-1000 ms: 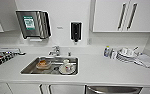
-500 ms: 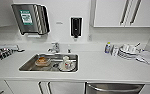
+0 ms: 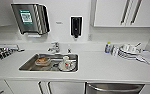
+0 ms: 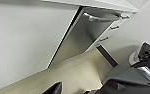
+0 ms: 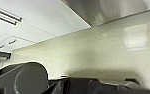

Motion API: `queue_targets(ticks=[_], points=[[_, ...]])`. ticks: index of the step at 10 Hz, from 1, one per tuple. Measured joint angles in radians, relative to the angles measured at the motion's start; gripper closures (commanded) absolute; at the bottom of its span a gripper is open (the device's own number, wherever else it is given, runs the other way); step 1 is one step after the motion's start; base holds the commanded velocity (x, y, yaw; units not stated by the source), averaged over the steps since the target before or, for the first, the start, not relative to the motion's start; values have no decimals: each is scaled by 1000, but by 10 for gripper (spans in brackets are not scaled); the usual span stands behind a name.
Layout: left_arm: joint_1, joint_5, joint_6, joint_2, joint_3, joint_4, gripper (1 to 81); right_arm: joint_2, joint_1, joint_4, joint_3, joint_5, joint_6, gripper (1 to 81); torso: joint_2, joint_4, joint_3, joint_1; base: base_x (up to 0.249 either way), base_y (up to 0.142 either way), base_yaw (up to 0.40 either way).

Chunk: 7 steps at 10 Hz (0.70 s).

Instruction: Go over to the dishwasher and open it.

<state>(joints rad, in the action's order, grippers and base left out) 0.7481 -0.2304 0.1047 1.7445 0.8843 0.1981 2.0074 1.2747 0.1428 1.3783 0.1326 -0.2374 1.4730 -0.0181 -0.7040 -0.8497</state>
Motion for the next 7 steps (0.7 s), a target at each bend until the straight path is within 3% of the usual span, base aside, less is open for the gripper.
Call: queue_targets(ticks=[1,4,7], points=[[-9,2,0,12,0,1,10,-15,-43,0,-16,-13,-23,10,0,0,0,0,0,0,0],[-9,1,0,39,8,4,10,-37,-207,0,-66,-139,-160,10,0,0,0,0,0,0,0],[-9,1,-3,43,17,5,10,-57,-374,1,-94,-264,-363,10,0,0,-1,-1,0,0,0]])
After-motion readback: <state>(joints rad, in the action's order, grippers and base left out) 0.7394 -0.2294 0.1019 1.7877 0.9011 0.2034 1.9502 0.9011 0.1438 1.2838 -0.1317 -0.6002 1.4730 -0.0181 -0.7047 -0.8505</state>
